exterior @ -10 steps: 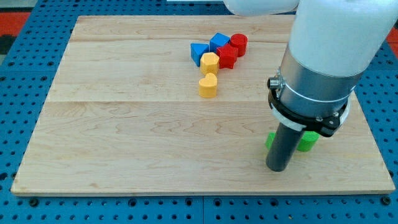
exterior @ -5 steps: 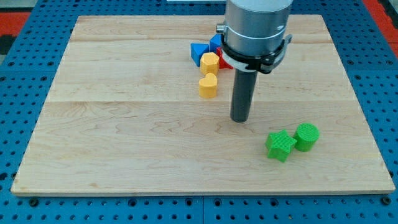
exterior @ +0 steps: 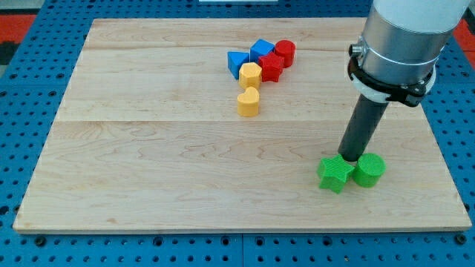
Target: Slightly move down the green circle
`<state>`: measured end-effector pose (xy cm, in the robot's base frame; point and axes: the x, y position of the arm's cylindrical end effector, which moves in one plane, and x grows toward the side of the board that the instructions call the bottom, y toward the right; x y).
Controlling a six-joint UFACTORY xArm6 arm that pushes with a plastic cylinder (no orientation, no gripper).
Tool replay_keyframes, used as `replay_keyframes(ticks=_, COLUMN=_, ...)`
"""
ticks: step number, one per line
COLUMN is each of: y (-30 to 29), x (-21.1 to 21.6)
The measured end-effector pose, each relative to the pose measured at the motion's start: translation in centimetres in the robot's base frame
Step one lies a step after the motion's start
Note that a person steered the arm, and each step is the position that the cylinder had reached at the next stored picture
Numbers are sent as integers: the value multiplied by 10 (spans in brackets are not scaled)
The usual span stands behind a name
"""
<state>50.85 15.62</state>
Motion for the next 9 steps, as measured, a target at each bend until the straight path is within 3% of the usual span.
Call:
replay_keyframes(ticks=6, y=14, x=2)
replay_keyframes(ticks=8, y=-18, x=-79)
replay_keyframes(ticks=9, y=-76, x=-108)
